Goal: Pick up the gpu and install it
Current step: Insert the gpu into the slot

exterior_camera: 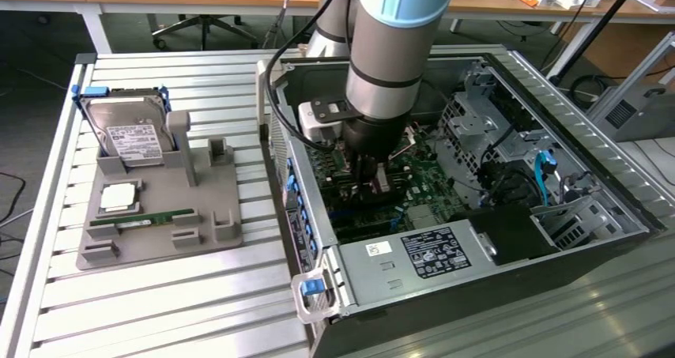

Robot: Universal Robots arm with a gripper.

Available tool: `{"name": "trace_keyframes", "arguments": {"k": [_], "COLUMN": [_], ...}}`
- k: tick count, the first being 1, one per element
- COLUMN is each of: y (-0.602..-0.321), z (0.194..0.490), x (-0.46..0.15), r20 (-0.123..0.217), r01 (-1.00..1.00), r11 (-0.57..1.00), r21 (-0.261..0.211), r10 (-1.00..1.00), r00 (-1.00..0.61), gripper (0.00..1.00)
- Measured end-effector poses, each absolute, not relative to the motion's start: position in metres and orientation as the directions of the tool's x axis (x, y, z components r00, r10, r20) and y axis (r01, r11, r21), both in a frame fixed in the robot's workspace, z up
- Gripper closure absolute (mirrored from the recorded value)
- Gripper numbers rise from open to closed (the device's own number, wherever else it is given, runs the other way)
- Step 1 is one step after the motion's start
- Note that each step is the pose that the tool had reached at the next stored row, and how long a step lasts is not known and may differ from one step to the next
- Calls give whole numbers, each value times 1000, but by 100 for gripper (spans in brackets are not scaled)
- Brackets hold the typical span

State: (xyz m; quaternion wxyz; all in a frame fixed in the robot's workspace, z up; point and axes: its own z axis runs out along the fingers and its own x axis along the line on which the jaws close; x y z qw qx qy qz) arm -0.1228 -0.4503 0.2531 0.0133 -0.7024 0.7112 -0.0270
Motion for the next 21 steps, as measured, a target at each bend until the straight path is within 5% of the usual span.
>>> {"name": "trace_keyframes", "arguments": {"k": [3, 15, 21], "y": [-450, -445, -440], "z": [253, 282, 294], "x": [-123, -123, -121], "r20": [18, 19, 22], "r01": [-998, -998, -998], "r11": [12, 12, 12], "r21": [-57, -57, -57], "r10": [-1000, -1000, -1000], "r00": [-13, -13, -13], "gripper": [54, 54, 89]}}
